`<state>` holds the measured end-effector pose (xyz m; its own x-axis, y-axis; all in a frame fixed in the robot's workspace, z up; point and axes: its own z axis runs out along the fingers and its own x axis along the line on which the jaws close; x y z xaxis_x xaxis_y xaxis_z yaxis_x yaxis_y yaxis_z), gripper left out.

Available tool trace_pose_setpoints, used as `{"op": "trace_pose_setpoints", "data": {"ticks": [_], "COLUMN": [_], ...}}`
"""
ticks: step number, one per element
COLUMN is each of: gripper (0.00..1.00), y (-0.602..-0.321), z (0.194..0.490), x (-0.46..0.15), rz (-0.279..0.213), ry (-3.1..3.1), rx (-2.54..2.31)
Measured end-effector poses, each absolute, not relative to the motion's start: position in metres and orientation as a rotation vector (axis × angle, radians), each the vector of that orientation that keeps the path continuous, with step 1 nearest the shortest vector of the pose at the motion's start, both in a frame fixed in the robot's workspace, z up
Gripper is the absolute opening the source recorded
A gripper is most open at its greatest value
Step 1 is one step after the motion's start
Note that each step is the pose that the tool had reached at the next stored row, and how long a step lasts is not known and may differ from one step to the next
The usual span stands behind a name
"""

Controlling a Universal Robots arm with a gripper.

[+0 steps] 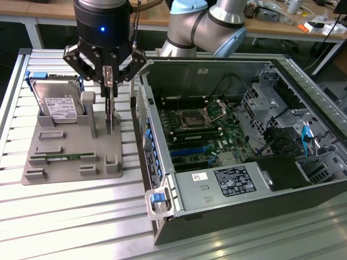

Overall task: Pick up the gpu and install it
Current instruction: 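Pick up the gpu and move the gpu toward the slot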

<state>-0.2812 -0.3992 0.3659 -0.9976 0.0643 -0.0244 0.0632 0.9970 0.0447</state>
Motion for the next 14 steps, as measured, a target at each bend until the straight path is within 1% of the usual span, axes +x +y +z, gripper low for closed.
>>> {"op": "trace_pose_setpoints", "data": {"ticks": [14], "gripper": [0.27], "y": [-0.3992], "z": [0.3724], "x": [-0.2812], "rz": [0.068], "ry": [3.113], "rx": [0.099]}}
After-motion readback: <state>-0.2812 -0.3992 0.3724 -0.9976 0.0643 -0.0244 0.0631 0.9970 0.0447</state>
